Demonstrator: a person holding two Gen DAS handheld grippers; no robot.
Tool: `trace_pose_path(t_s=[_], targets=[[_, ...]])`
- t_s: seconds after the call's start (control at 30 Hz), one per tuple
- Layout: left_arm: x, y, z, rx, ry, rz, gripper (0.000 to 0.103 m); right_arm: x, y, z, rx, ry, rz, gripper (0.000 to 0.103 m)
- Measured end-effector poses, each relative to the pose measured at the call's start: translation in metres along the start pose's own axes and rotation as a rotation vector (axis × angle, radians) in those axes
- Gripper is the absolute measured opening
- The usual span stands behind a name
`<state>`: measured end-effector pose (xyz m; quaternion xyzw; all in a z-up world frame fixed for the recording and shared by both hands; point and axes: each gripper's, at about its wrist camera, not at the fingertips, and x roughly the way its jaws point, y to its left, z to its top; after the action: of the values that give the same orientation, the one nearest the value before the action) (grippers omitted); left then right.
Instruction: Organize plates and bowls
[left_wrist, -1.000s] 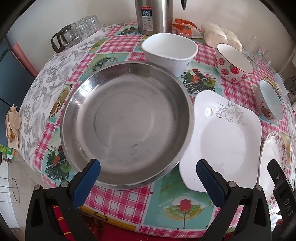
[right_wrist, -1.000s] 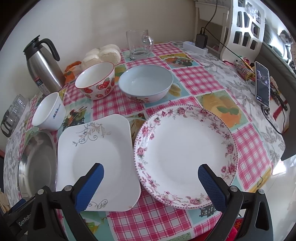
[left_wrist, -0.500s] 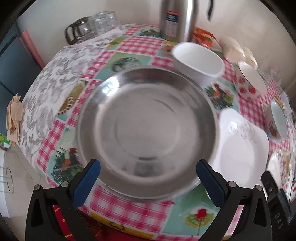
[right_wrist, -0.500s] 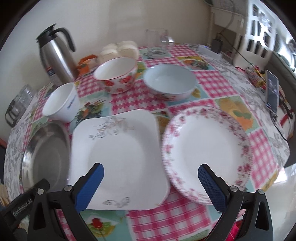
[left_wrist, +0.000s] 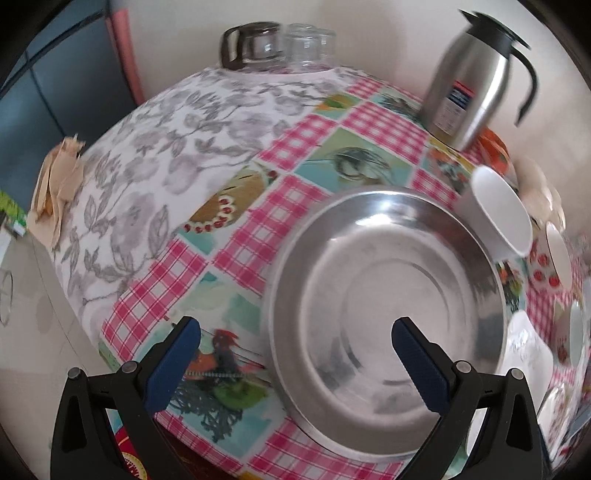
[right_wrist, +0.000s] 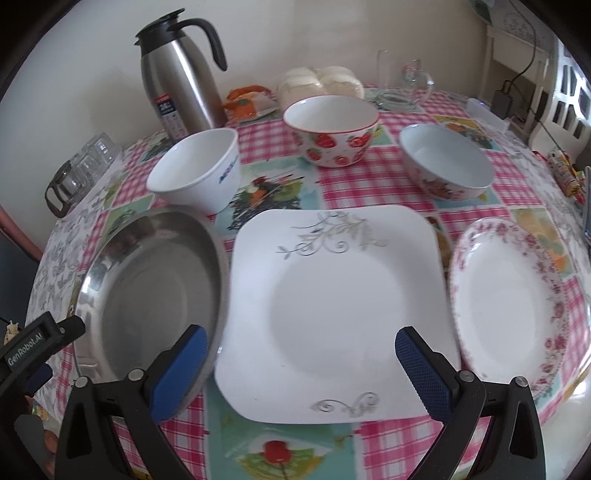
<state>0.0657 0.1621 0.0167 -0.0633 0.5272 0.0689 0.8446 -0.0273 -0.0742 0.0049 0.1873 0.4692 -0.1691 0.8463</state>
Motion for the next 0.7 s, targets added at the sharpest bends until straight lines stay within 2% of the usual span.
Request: trace_pose_path(t_s=[0.17, 0.27, 0.37, 0.43, 0.47, 0.63, 0.7], targets=[[0.011, 0.016, 0.004, -0.083, 0.036, -0.039, 0.103, 0.009, 0.013, 0.000, -0.038, -0.003, 0.029, 0.103], [0.016, 0.023, 0.003, -0.137, 0.059, -0.119, 0.103, 0.014, 0.021, 0.000, -0.077, 0.000, 0.055, 0.103], [0.021, 0.021, 0.002, -0.144, 0.072, -0.155, 0.103, 0.016, 0.028, 0.000, -0.115, -0.007, 0.079, 0.103], [0.026, 0.014, 0.001, -0.117, 0.110, -0.183, 0.103, 0.016, 0.032, 0.001, -0.137, -0.014, 0.091, 0.103], [0.028, 0.012, 0.000, -0.105, 0.117, -0.183, 0.103, 0.017, 0.033, 0.001, -0.144, -0.016, 0.094, 0.103], [0.030, 0.008, 0.002, -0.043, 0.076, -0.073, 0.103, 0.022, 0.037, 0.003, -0.174, -0.023, 0.089, 0.100], [0.034, 0.008, 0.002, -0.039, 0.085, -0.067, 0.103, 0.023, 0.039, 0.004, -0.184, -0.022, 0.089, 0.100]])
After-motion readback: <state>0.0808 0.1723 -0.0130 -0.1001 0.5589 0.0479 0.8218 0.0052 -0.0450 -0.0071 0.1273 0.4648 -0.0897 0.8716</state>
